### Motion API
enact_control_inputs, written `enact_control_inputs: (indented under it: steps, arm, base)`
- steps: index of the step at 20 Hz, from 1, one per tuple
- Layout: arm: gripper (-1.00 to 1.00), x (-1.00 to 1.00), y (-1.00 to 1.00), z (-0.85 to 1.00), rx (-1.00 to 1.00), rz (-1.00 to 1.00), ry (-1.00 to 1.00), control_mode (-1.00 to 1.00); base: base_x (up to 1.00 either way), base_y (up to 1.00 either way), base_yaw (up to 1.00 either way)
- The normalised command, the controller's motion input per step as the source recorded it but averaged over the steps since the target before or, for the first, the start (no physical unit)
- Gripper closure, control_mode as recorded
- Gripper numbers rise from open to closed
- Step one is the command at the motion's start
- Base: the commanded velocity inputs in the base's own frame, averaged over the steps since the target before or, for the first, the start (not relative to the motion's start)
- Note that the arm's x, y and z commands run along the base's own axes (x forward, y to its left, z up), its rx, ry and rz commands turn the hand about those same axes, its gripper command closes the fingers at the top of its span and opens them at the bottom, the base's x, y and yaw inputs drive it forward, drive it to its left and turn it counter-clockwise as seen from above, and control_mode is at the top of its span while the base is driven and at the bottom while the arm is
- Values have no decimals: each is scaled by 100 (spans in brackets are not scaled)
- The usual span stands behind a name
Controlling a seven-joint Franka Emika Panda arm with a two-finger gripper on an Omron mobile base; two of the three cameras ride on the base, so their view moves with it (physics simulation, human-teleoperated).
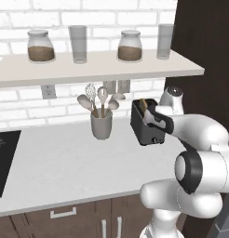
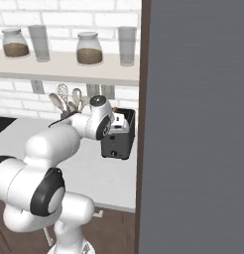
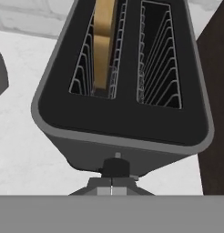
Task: Start the toaster. Once the lever pops up, take the bread to the plate on the dining counter.
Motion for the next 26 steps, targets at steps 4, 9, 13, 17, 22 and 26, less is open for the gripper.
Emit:
enact_control_inputs:
  steps: [4,9,13,17,22,26]
  arm:
    - [100,0,0,-12,0,0,0,-100]
    - [100,0,0,-14,0,0,0,-100]
    - [100,6,0,-23,0,0,-1,-100]
    - [100,7,0,-26,0,0,-1,-100]
    - [100,3,0,-28,0,0,-1,-100]
    - [100,0,0,-42,0,0,0,-100]
  base:
    - [0,0,0]
    - [0,0,0]
    - [0,0,0]
    - [0,0,0]
    - [0,0,0]
    - [0,0,0]
